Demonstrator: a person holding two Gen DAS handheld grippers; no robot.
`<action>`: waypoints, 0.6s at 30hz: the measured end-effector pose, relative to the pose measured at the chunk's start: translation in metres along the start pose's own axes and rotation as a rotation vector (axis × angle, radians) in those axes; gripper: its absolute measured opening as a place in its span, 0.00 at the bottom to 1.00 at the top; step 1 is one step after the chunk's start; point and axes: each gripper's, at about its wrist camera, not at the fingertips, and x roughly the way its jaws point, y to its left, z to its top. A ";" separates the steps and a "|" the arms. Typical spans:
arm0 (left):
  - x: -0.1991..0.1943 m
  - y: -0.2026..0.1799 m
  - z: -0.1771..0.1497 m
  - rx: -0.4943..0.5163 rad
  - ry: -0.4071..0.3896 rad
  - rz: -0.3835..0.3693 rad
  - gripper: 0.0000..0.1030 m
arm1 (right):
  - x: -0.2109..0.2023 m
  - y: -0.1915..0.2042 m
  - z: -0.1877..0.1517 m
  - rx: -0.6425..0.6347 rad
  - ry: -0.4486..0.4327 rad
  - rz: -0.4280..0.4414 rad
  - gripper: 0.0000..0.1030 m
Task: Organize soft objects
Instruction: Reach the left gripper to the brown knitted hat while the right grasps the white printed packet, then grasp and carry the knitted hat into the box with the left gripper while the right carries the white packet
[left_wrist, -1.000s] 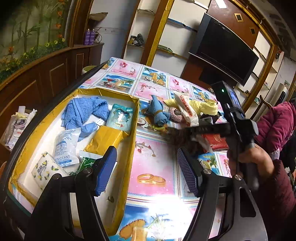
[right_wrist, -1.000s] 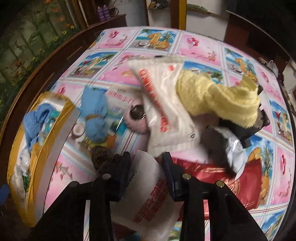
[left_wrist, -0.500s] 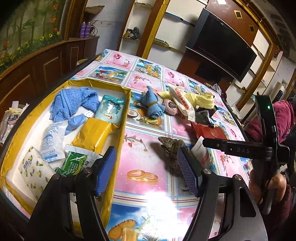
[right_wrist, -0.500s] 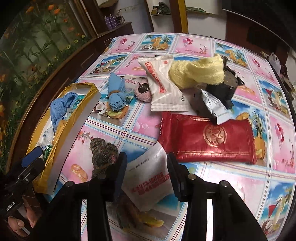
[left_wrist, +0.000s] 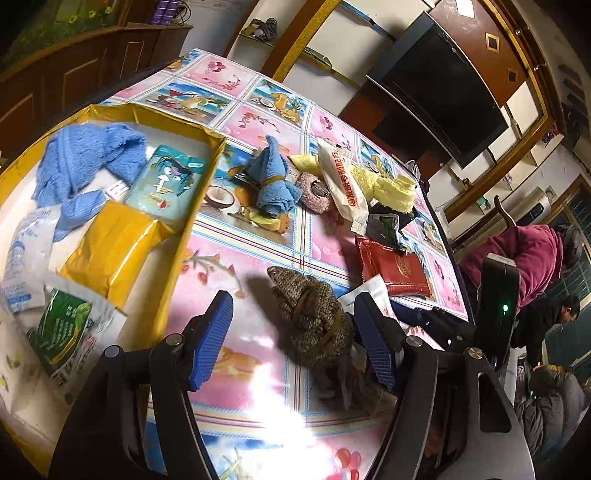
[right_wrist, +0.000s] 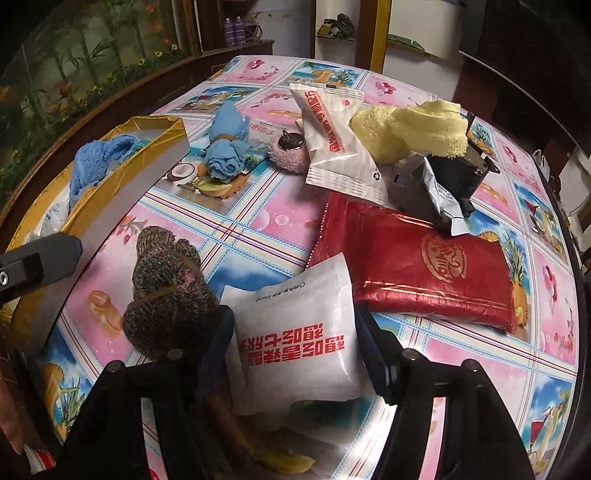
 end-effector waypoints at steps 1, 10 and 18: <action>0.002 -0.002 0.000 0.011 0.001 0.007 0.67 | 0.001 0.000 -0.001 0.002 0.008 0.014 0.47; 0.028 -0.022 0.000 0.143 -0.019 0.170 0.72 | -0.016 -0.024 -0.017 0.080 -0.018 0.073 0.27; 0.064 -0.053 -0.020 0.343 0.017 0.253 0.78 | -0.030 -0.043 -0.029 0.129 -0.049 0.079 0.18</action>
